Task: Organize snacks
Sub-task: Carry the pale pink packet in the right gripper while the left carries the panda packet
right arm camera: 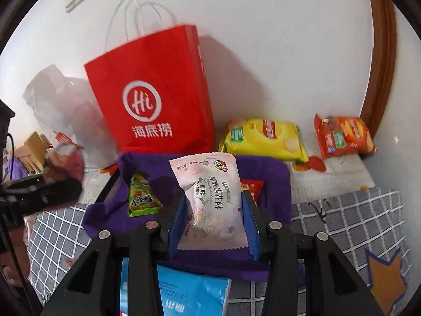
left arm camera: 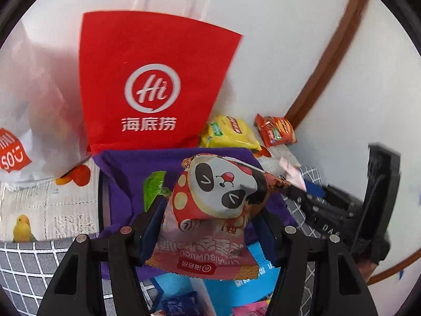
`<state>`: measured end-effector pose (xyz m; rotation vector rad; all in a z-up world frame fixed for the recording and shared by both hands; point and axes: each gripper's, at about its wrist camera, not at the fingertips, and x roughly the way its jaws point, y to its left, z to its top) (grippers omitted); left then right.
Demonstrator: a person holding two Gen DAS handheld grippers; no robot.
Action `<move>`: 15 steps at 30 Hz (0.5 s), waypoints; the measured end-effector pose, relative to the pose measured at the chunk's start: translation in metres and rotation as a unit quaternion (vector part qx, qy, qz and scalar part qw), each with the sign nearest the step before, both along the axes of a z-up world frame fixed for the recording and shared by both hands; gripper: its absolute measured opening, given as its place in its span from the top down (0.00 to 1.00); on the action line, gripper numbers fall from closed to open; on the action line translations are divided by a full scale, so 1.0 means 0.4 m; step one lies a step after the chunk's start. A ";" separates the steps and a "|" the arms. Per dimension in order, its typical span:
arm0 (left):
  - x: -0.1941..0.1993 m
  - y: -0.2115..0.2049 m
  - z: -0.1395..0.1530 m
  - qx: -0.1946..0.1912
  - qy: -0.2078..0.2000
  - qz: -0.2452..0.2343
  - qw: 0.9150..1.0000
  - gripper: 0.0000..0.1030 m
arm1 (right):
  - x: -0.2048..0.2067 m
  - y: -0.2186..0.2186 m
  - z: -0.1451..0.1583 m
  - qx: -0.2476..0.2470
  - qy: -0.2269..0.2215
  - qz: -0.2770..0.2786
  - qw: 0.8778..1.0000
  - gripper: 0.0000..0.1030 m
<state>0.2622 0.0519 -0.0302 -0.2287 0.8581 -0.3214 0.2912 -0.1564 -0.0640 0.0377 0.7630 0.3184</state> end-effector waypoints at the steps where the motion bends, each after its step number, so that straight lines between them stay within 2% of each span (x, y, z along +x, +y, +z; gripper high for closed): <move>1: 0.006 0.010 -0.003 -0.006 0.002 0.003 1.000 0.40 | 0.002 -0.005 -0.010 -0.003 -0.001 -0.001 1.000 0.60; 7: 0.022 0.044 -0.024 -0.016 0.014 0.018 1.000 0.40 | 0.010 -0.040 -0.039 0.011 -0.002 -0.013 1.000 0.60; 15: 0.045 0.042 -0.070 -0.001 0.046 0.030 0.998 0.40 | 0.024 -0.054 -0.081 0.029 0.016 -0.016 0.999 0.60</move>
